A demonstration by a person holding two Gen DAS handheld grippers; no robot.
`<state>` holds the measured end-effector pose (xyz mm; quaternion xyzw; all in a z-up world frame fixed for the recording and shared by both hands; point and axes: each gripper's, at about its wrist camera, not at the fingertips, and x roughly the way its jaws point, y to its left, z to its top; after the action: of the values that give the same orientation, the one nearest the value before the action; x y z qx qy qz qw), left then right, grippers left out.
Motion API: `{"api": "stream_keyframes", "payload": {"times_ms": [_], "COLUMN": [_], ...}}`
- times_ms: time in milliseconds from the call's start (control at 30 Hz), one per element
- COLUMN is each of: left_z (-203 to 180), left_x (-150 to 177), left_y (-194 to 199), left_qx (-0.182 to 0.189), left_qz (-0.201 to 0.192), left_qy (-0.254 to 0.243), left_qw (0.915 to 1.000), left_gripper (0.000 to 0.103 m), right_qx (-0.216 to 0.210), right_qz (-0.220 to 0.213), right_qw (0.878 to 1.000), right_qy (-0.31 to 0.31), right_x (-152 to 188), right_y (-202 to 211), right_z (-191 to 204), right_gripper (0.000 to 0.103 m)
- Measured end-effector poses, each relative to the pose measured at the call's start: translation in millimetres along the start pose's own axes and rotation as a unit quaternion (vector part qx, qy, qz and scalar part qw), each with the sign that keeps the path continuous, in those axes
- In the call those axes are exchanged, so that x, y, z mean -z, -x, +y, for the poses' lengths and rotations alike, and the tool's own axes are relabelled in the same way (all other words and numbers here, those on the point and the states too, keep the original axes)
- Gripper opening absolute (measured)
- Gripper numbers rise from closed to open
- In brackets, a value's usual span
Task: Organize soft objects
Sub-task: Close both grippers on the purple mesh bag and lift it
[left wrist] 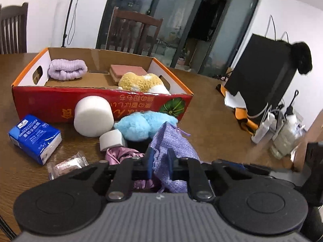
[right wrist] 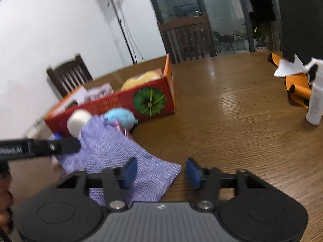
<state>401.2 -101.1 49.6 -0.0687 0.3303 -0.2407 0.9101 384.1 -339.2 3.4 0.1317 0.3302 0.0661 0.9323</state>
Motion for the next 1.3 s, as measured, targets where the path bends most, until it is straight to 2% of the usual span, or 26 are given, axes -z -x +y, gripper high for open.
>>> {"api": "stream_keyframes", "payload": {"times_ms": [33,100,167,333,500,567,733,767,800,833,900,933,967,1000,1033,1067,1200,1233,1300], "left_z": [-2,-4,-7,-19,-26,-22,-5,0,6,13,25,29,33,36,38,38,28,27,29], "left_x": [0,3,3,12,37,55,105,110,115,117,118,118,118,117,118,118,124,125,128], "left_y": [-1,0,2,18,80,103,139,142,146,149,156,159,161,161,160,157,142,138,133], "left_qx": [-0.003,-0.008,-0.009,-0.034,0.005,0.001,-0.011,-0.015,-0.02,-0.026,-0.037,-0.034,-0.027,-0.019,-0.013,-0.006,-0.026,-0.029,-0.017], "left_qz": [0.001,0.003,0.001,-0.013,-0.034,-0.034,-0.014,-0.016,-0.018,-0.02,-0.03,-0.036,-0.04,-0.042,-0.042,-0.041,-0.033,-0.025,-0.019], "left_qy": [-0.003,-0.01,-0.015,-0.034,-0.054,-0.059,-0.015,-0.005,0.011,0.028,0.053,0.064,0.078,0.092,0.104,0.111,0.093,0.092,0.1], "left_qw": [1.0,0.9999,0.9998,0.9988,0.998,0.9976,0.9997,0.9998,0.9996,0.9991,0.9975,0.9967,0.9958,0.9947,0.9936,0.993,0.9948,0.995,0.9946], "left_gripper": [0.013,0.011,0.009,0.006,0.006,0.006,0.009,0.011,0.018,0.03,0.038,0.04,0.044,0.054,0.064,0.069,0.07,0.068,0.064], "right_qx": [0.012,0.036,0.065,0.078,-0.013,-0.042,-0.098,-0.106,-0.105,-0.098,-0.084,-0.085,-0.09,-0.095,-0.099,-0.101,-0.092,-0.08,-0.045], "right_qz": [0.0,0.001,-0.007,-0.006,-0.016,0.003,0.022,0.02,0.019,0.021,0.014,0.011,0.005,-0.001,-0.006,-0.008,0.003,0.008,0.004], "right_qw": [1.0,0.998,0.994,0.99,0.993,0.992,0.986,0.985,0.986,0.987,0.99,0.991,0.992,0.993,0.993,0.993,0.994,0.994,0.993], "right_qy": [0.017,0.043,0.084,0.118,0.118,0.116,0.132,0.133,0.13,0.128,0.115,0.103,0.089,0.076,0.063,0.054,0.06,0.071,0.105], "right_x": [1,2,7,10,23,35,66,68,70,70,66,64,63,62,62,62,70,73,80], "right_y": [-2,-3,-4,1,57,69,85,83,81,78,78,81,86,89,93,95,94,91,88], "right_z": [5,12,20,32,49,53,74,78,80,82,81,79,75,72,68,66,72,76,87], "right_gripper": [0.039,0.021,0.012,0.006,0.006,0.006,0.007,0.009,0.013,0.015,0.018,0.02,0.029,0.036,0.038,0.041,0.047,0.047,0.055]}}
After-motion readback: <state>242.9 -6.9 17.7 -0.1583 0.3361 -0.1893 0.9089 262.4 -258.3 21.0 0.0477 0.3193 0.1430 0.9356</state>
